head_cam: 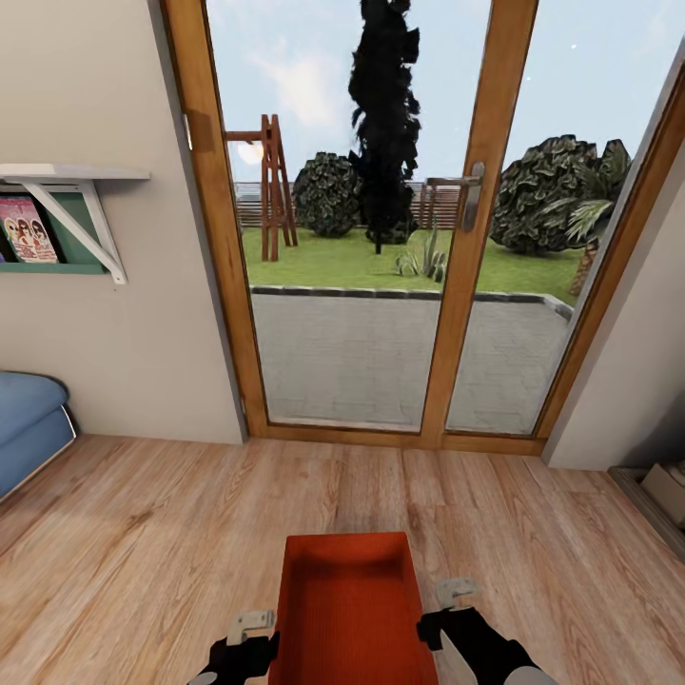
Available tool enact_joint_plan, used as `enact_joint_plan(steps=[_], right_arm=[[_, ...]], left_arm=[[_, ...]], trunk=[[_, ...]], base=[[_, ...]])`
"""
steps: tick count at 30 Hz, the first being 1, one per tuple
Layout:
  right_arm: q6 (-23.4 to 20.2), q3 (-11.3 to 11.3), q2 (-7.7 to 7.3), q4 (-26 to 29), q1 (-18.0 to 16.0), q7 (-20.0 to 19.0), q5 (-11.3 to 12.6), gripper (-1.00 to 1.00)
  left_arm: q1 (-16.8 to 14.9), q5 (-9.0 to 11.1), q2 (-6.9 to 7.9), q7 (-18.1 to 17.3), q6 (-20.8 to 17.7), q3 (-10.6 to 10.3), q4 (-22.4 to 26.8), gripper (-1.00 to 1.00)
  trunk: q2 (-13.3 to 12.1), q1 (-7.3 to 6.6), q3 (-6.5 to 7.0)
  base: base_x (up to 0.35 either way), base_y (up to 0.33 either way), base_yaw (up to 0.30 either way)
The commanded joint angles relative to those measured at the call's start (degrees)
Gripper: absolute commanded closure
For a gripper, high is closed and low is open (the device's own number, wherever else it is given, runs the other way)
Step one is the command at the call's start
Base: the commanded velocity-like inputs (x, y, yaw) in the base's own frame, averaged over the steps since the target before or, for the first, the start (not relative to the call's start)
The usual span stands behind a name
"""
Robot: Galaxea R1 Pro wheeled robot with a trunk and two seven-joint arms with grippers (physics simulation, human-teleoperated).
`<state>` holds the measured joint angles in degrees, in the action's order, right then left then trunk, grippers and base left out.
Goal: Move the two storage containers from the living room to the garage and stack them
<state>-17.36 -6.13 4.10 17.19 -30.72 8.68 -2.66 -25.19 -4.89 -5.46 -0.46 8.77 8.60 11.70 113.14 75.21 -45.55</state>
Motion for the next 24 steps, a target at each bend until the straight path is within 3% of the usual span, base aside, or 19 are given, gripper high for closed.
enact_joint_plan(steps=[1,24], right_arm=[[-0.5,-0.4,0.01,0.1,0.0,0.2,-0.3,-1.0],[0.9,-0.5,0.11,-0.1,0.0,0.1,-0.2,-1.0]], left_arm=[[0.0,-0.5,-0.03,-0.1,0.2,0.5,-0.1,-1.0],[0.0,-0.3,0.01,-0.1,0.5,0.5,-0.1,-1.0]], trunk=[[0.0,-0.01,-0.05],[0.0,-0.01,-0.05]], base=[[0.0,0.0,0.0],[0.0,0.0,0.0]])
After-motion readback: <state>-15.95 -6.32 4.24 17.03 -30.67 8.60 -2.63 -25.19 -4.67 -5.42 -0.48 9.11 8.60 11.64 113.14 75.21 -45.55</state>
